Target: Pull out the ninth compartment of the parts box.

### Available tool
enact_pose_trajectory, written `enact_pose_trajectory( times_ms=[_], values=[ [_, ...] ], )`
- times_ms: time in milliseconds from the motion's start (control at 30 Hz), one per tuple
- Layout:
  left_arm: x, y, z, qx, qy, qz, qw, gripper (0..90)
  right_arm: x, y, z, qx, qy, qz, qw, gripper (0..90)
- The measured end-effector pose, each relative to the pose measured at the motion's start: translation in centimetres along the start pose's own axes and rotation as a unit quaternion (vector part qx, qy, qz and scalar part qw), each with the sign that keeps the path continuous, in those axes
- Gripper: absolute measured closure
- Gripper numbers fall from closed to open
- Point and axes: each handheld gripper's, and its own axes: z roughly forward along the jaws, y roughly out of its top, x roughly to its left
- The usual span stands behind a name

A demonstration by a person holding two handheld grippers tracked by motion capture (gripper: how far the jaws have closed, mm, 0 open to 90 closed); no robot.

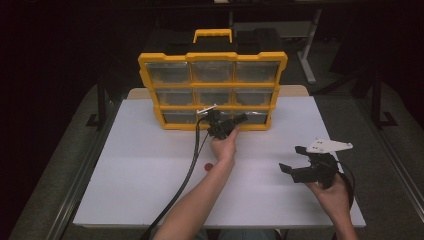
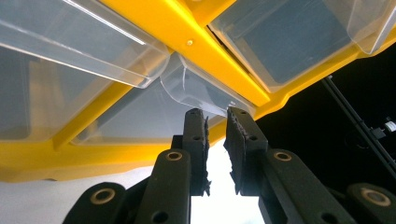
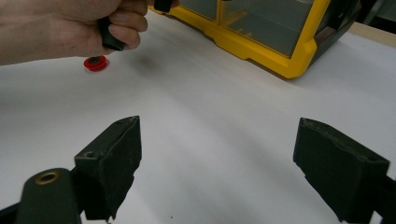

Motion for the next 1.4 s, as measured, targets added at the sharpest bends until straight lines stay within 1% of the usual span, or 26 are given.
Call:
enact_pose_trajectory(
  times_ms=[300, 400, 733, 967, 1033, 1067, 1167, 1200, 1233, 1267, 1300, 1333, 1367, 1400],
  values=[
    [-0.1, -0.3, -0.4, 0.005, -0.008, -0.001, 1.0, 77.9, 0.0, -0.1, 0.1, 0.002, 0.0, 0.001, 1.0, 14.4],
    [-0.2, -0.4, -0.6, 0.007, -0.007, 0.001, 1.0, 77.8, 0.0, -0.1, 0.0, 0.0, -0.001, 0.002, 1.0, 14.4],
    [-0.6, -1.3, -1.5, 0.014, -0.018, 0.0, 0.9997, 78.0, -0.1, -0.3, 0.1, 0.004, -0.002, 0.003, 1.0, 14.4],
    [-0.8, -1.7, -1.9, 0.018, -0.022, 0.001, 0.9996, 78.1, 0.0, -0.3, 0.1, 0.004, -0.002, 0.003, 1.0, 14.4],
    [-0.9, -1.8, -2.0, 0.02, -0.02, 0.003, 0.9996, 78.1, 0.0, -0.3, 0.1, 0.005, -0.002, 0.003, 1.0, 14.4],
    [-0.9, -1.8, -2.0, 0.019, -0.021, 0.009, 0.9996, 78.4, 0.0, -0.3, 0.2, 0.006, -0.002, 0.002, 1.0, 14.4],
    [-0.9, -1.7, -2.1, 0.03, -0.014, 0.034, 0.9989, 78.6, 0.0, -0.3, 0.3, 0.008, -0.001, 0.001, 1.0, 14.4],
    [-1.2, -1.7, -2.2, 0.048, -0.002, 0.065, 0.9967, 74.2, 0.0, -0.4, 0.3, 0.009, 0.0, 0.002, 1.0, 14.4],
    [-1.2, -1.7, -2.2, 0.048, -0.002, 0.065, 0.9967, 71.4, 0.0, -0.4, 0.3, 0.009, -0.002, 0.001, 1.0, 14.4],
    [-1.4, -1.7, -2.3, 0.059, -0.001, 0.082, 0.9949, 68.7, -0.1, -0.4, 0.3, 0.007, -0.003, 0.003, 1.0, 14.4],
    [-1.6, -1.7, -2.4, 0.066, 0.002, 0.096, 0.9931, 68.7, -0.1, -0.4, 0.3, 0.007, -0.003, 0.003, 1.0, 14.4],
    [-1.9, -1.7, -2.5, 0.074, 0.005, 0.124, 0.9895, 64.5, -0.1, -0.5, 0.1, 0.007, -0.004, 0.004, 1.0, 14.4],
    [-2.2, -1.7, -2.6, 0.08, 0.006, 0.143, 0.9865, 62.7, -0.1, -0.5, 0.1, 0.007, -0.004, 0.005, 1.0, 14.4],
    [-2.6, -1.6, -2.8, 0.094, 0.012, 0.178, 0.9795, 59.7, -0.2, -0.5, 0.0, 0.005, -0.006, 0.002, 1.0, 14.4]
  ],
)
